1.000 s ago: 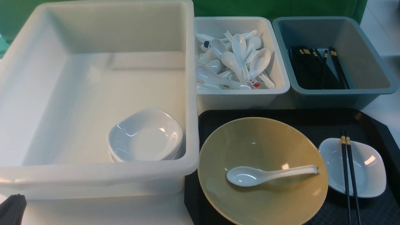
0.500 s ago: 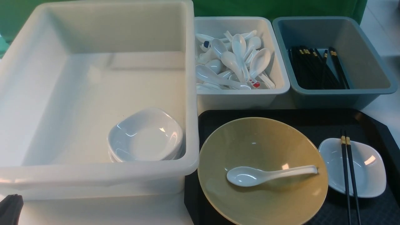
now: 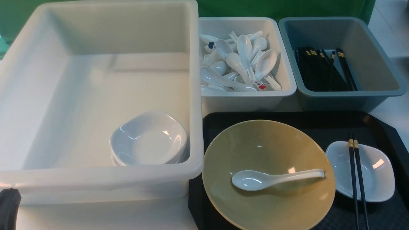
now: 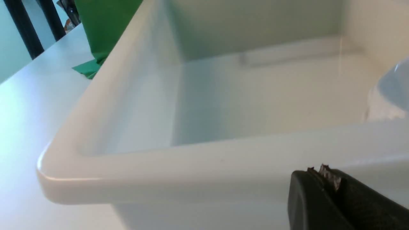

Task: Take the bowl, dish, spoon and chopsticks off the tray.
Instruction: Use the right arm to grab the chopsticks

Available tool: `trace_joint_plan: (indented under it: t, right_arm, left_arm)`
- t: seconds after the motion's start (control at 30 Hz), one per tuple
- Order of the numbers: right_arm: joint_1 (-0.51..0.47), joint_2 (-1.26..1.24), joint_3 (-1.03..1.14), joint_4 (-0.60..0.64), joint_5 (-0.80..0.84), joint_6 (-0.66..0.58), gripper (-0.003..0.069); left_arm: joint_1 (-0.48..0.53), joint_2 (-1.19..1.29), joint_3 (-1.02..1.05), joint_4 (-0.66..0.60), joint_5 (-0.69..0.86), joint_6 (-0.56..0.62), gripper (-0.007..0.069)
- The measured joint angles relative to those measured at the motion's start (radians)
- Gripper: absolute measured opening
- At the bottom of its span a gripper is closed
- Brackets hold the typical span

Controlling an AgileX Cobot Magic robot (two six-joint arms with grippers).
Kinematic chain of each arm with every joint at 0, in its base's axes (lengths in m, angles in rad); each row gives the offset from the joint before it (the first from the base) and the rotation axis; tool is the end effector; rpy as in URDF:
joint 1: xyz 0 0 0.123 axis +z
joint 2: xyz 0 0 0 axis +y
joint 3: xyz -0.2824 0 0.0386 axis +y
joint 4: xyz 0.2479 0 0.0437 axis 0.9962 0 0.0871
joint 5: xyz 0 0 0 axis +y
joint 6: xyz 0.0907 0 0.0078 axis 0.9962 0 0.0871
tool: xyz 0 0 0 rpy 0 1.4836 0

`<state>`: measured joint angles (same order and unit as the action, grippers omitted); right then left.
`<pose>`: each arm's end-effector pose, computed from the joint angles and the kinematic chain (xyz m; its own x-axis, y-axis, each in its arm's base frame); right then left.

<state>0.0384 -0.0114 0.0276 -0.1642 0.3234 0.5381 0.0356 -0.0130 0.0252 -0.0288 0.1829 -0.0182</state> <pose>0.0540 -0.0027 0.1756 -0.2234 0.3642 -0.9041 0.1027 0.9312 0.3497 0.0560 0.0015 0.1887 -0.1060 -0.0503 -0.9931 -0.0354 0.9983 -0.0468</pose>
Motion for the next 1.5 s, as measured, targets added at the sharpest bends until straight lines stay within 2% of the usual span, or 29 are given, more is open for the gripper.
trace_joint_plan:
  t: [0.03, 0.07, 0.1, 0.13, 0.17, 0.2, 0.23, 0.27, 0.3, 0.33, 0.43, 0.57, 0.63, 0.7, 0.73, 0.77, 0.8, 0.9, 1.0, 1.03, 1.07, 1.13, 1.17, 1.2, 1.3, 1.4, 1.5]
  right_arm:
    - [0.000, 0.000, 0.000, 0.032, -0.005, 0.113, 0.0238]
    - [0.000, 0.000, 0.000, 0.047, -0.005, 0.139, 0.0238]
    - [0.000, 0.000, 0.000, 0.109, -0.012, 0.353, 0.0238]
    - [0.000, 0.000, 0.000, 0.135, -0.016, 0.482, 0.0238]
    - [0.000, 0.000, 0.000, 0.139, -0.016, 0.505, 0.0238]
    - [0.000, 0.000, 0.000, 0.155, -0.017, 0.633, 0.0238]
    - [0.000, 0.000, 0.000, 0.164, -0.018, 0.681, 0.0238]
    - [0.000, 0.000, 0.000, 0.164, -0.021, 0.696, 0.0238]
    - [0.000, 0.000, 0.000, 0.164, -0.022, 0.695, 0.0238]
    - [0.000, 0.000, 0.000, 0.164, -0.026, 0.654, 0.0238]
    - [0.000, 0.000, 0.000, 0.164, -0.028, 0.536, 0.0238]
    - [0.001, 0.000, 0.000, 0.196, -0.048, 0.481, 0.0238]
    - [0.013, 0.000, -0.002, 0.225, -0.091, 0.410, 0.0238]
    - [0.044, 0.000, -0.047, 0.239, -0.082, 0.270, 0.0238]
    - [0.064, 0.002, -0.096, 0.240, -0.060, 0.167, 0.0238]
    - [0.069, 0.004, -0.108, 0.240, -0.054, 0.167, 0.0238]
    - [0.094, 0.027, -0.200, 0.240, -0.015, 0.042, 0.0235]
    - [0.151, 0.187, -0.424, 0.240, 0.133, -0.208, 0.0181]
    - [0.180, 0.398, -0.651, 0.240, 0.351, -0.416, 0.0087]
    - [0.182, 0.413, -0.666, 0.240, 0.366, -0.428, 0.0076]
    - [0.185, 0.538, -0.765, 0.239, 0.477, -0.503, 0.0045]
    - [0.187, 0.686, -0.883, 0.232, 0.639, -0.593, 0.0033]
    - [0.188, 0.754, -0.936, 0.223, 0.722, -0.626, 0.0033]
    - [0.188, 0.780, -0.944, 0.221, 0.733, -0.631, 0.0033]
    - [0.188, 0.954, -1.011, 0.164, 0.841, -0.649, 0.0034]
    - [0.188, 1.077, -1.018, 0.099, 0.846, -0.595, 0.0047]
    - [0.188, 1.169, -1.018, 0.061, 0.825, -0.549, 0.0099]
  left_arm:
    - [0.000, 0.000, 0.000, -0.076, -0.021, -0.055, -0.0011]
    - [0.000, 0.000, 0.000, -0.110, -0.027, -0.080, -0.0011]
    - [0.000, 0.000, 0.000, -0.242, -0.044, -0.175, -0.0011]
    - [0.000, 0.000, 0.000, -0.359, -0.053, -0.259, -0.0011]
    - [0.000, 0.000, 0.000, -0.379, -0.054, -0.273, -0.0011]
    - [0.000, 0.000, 0.000, -0.491, -0.060, -0.365, -0.0011]
    - [0.000, 0.000, 0.000, -0.591, -0.063, -0.420, -0.0011]
    - [0.000, 0.000, 0.000, -0.673, -0.066, -0.472, -0.0011]
    - [0.000, 0.000, 0.000, -0.685, -0.066, -0.478, -0.0011]
    - [0.000, 0.000, 0.000, -0.748, -0.067, -0.515, -0.0011]
    - [0.000, 0.000, 0.000, -0.801, -0.067, -0.522, -0.0011]
    - [0.000, 0.000, 0.000, -0.853, -0.066, -0.529, -0.0011]
    - [0.000, 0.000, -0.018, -0.855, -0.044, -0.490, -0.0011]
    - [0.000, 0.000, -0.090, -0.825, 0.008, -0.379, -0.0011]
    - [0.000, 0.000, -0.143, -0.795, 0.040, -0.301, -0.0011]
    - [0.000, 0.000, -0.154, -0.788, 0.047, -0.285, -0.0011]
    - [0.000, 0.009, -0.241, -0.735, 0.103, -0.169, -0.0011]
    - [0.000, 0.132, -0.446, -0.586, 0.282, 0.018, -0.0011]
    - [0.000, 0.356, -0.653, -0.402, 0.529, 0.094, -0.0011]
    - [0.000, 0.356, -0.653, -0.390, 0.546, 0.097, -0.0011]
    - [0.000, 0.466, -0.757, -0.318, 0.672, 0.120, -0.0011]
    - [-0.002, 0.610, -0.869, -0.248, 0.837, 0.162, -0.0011]
    - [-0.011, 0.683, -0.913, -0.222, 0.908, 0.192, -0.0011]
    - [-0.018, 0.704, -0.929, -0.219, 0.918, 0.197, -0.0011]
    - [-0.133, 0.837, -1.011, -0.194, 0.978, 0.256, -0.0011]
    - [-0.302, 0.923, -1.046, -0.193, 0.957, 0.297, -0.0011]
    - [-0.482, 1.004, -1.073, -0.190, 0.910, 0.314, -0.0011]
